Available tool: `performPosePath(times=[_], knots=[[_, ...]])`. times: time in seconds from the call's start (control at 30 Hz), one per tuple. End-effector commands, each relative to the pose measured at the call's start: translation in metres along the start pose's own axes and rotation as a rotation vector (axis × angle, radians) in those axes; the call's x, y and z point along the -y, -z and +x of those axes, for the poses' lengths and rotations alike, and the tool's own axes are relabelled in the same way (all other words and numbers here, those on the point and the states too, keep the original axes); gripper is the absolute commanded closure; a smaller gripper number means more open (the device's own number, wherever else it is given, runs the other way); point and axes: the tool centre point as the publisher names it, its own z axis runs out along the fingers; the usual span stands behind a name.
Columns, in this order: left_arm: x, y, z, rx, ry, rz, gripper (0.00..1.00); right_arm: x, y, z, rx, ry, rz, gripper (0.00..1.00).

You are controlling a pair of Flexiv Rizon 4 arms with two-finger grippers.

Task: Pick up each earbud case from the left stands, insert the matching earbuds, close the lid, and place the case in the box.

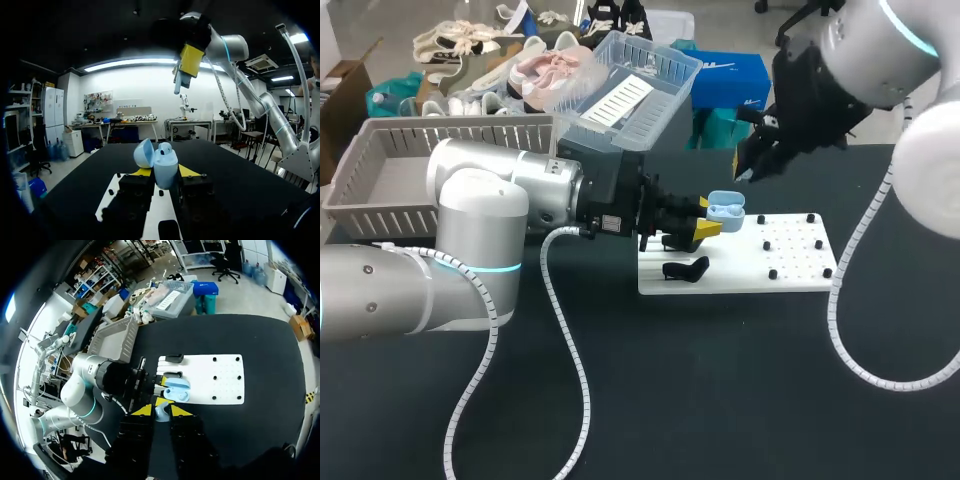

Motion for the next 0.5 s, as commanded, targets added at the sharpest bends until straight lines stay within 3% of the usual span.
performPosePath(times=[0.03, 0.5], knots=[[0.000, 0.000, 0.000, -0.002, 0.000, -0.002, 1.00, -0.002, -0.006, -0.004, -0.238, 0.026, -0.021, 1.00], [0.000, 0.000, 0.000, -0.002, 0.000, -0.002, 1.00, -0.002, -0.023, 0.003, -0.396, 0.091, -0.053, 1.00]])
